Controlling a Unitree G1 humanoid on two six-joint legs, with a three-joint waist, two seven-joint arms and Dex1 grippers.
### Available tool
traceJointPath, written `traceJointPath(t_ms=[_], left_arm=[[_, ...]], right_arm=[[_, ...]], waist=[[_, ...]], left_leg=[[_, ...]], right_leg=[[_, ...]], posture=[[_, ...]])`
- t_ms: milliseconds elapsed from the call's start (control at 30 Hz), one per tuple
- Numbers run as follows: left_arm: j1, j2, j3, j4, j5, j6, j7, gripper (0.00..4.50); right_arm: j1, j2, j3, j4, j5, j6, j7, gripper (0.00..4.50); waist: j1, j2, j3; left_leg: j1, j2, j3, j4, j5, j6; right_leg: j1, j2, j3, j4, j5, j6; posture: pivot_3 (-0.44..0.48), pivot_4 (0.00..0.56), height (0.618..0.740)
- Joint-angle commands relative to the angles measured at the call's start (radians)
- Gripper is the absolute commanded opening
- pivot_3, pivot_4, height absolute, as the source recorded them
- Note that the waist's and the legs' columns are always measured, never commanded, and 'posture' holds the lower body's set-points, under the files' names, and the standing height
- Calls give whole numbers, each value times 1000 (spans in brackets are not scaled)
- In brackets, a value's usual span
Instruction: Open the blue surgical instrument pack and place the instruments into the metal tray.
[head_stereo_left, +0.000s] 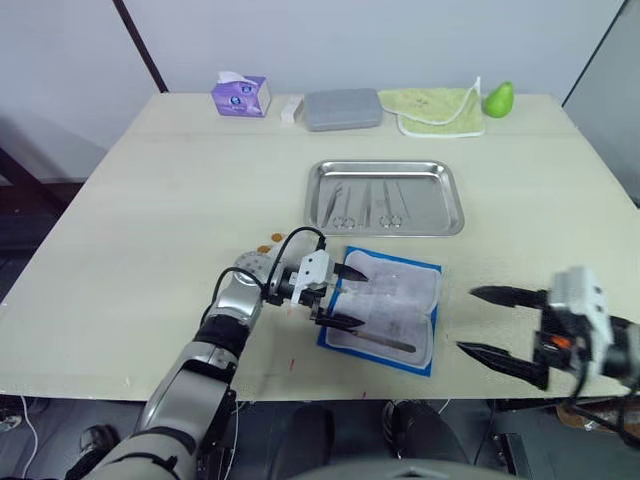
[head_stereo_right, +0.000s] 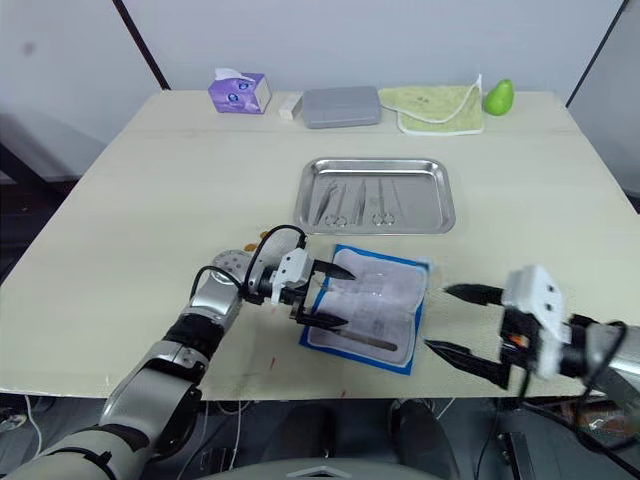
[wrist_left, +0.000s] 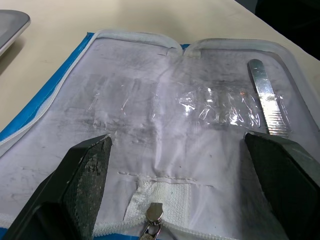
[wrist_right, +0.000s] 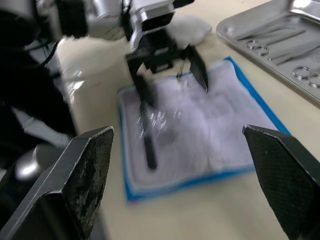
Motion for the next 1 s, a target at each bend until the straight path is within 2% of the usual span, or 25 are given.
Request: traceJointPath(t_ms=[33, 233, 400, 500, 633, 700, 767, 933, 1000], left_arm=[[25, 15, -36, 81, 58, -13, -12, 4500], [17, 11, -35, 129, 65, -46, -16, 4500], [16, 11, -35, 134, 64, -52, -20, 4500], [16, 11, -35, 129, 63, -49, -22, 4500], [18, 9, -35, 124, 62, -46, -22, 4500], [25, 11, -36, 107, 59, -39, -25, 4500], [27, 13, -37, 95, 58, -33, -25, 4500], [28, 22, -42, 61, 59, -11, -28, 4500], [28, 23, -42, 43, 56, 4, -28, 4500]], right_arm=[[54, -29, -140, -37, 60, -37, 69, 4460], [140, -76, -292, -25, 107, -40, 137, 4460], [151, -97, -284, -33, 110, -45, 125, 4460], [119, -93, -173, -68, 53, -65, 55, 4460], [50, -66, 81, -91, -93, -97, -81, 4460], [-9, -35, 273, -72, -206, -116, -162, 4460], [-59, -7, 396, -49, -273, -124, -210, 4460], [-184, 48, 593, 57, -407, -144, -286, 4460], [-228, 74, 631, 80, -415, -125, -303, 3938]], waist=[[1, 0, 0], [2, -1, -1], [2, -2, -1], [2, -2, -1], [2, -2, -3], [2, -2, -4], [4, -2, -4], [2, -4, -3], [3, -4, -3]], left_leg=[[0, 0, 0, 0, 0, 0], [0, 0, 2, 0, 0, 0], [1, 0, 2, 0, 0, 0], [2, 1, 2, -1, 0, 0], [3, 1, 2, -1, 0, 0], [3, 1, 2, -1, 0, 0], [3, 1, 2, -1, 0, 0], [4, 1, 2, -1, 0, 0], [4, 1, 2, -1, 0, 0]], right_leg=[[0, 0, 0, 0, 0, 1], [0, 1, 2, 0, 0, 0], [1, 1, 3, 0, 0, 1], [1, 1, 3, 0, -1, 1], [1, 2, 5, 0, -1, 1], [1, 2, 5, 0, -1, 1], [1, 2, 5, 0, -1, 1], [1, 2, 6, 0, -1, 0], [0, 3, 6, 0, -1, -1]], posture=[[0, 150, 736], [0, 150, 736], [0, 150, 736], [0, 150, 736], [0, 150, 736], [0, 150, 736], [0, 150, 736], [0, 150, 736], [0, 150, 736]])
